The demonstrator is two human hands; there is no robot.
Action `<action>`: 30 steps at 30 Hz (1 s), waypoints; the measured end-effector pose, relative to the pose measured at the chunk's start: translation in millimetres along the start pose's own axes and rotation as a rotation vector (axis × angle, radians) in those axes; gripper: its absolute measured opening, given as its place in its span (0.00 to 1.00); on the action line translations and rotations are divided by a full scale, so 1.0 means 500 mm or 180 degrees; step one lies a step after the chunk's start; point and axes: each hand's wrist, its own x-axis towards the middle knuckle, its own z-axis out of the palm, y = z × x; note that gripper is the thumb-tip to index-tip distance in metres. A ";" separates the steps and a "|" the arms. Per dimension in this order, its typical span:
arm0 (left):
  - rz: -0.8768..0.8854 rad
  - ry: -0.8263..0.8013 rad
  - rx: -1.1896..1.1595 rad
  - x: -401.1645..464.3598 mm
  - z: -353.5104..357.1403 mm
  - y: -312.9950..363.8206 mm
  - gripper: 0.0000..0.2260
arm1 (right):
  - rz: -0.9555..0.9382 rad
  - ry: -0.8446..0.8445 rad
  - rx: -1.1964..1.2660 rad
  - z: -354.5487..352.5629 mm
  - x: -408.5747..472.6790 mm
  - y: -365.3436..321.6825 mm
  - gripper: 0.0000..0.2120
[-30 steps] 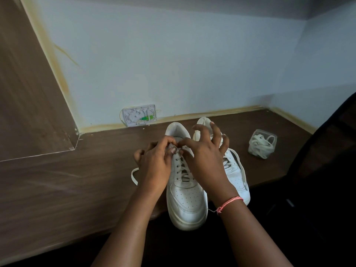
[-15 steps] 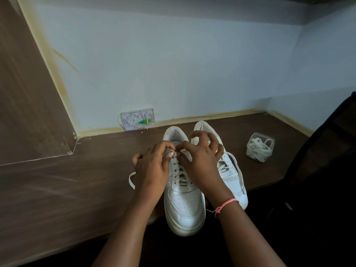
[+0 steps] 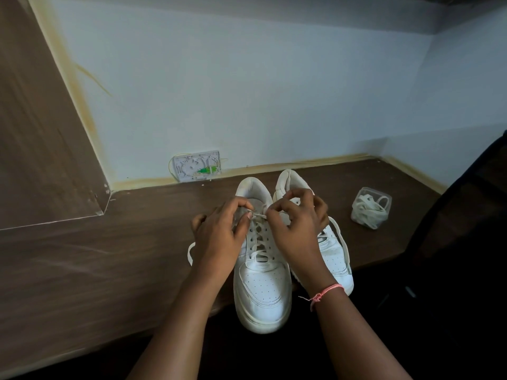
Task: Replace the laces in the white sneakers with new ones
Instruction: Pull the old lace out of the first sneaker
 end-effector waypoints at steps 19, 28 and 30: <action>-0.0028 -0.0025 -0.0034 0.000 -0.003 0.007 0.04 | 0.0838 0.0014 -0.0963 -0.009 0.007 -0.015 0.05; -0.0061 0.0012 0.0026 0.001 -0.004 0.007 0.04 | -0.0510 0.0039 -0.1276 -0.003 -0.003 -0.012 0.01; -0.0059 0.0011 0.0022 0.001 -0.005 0.007 0.03 | -0.0235 0.0291 -0.1096 -0.008 0.002 -0.014 0.01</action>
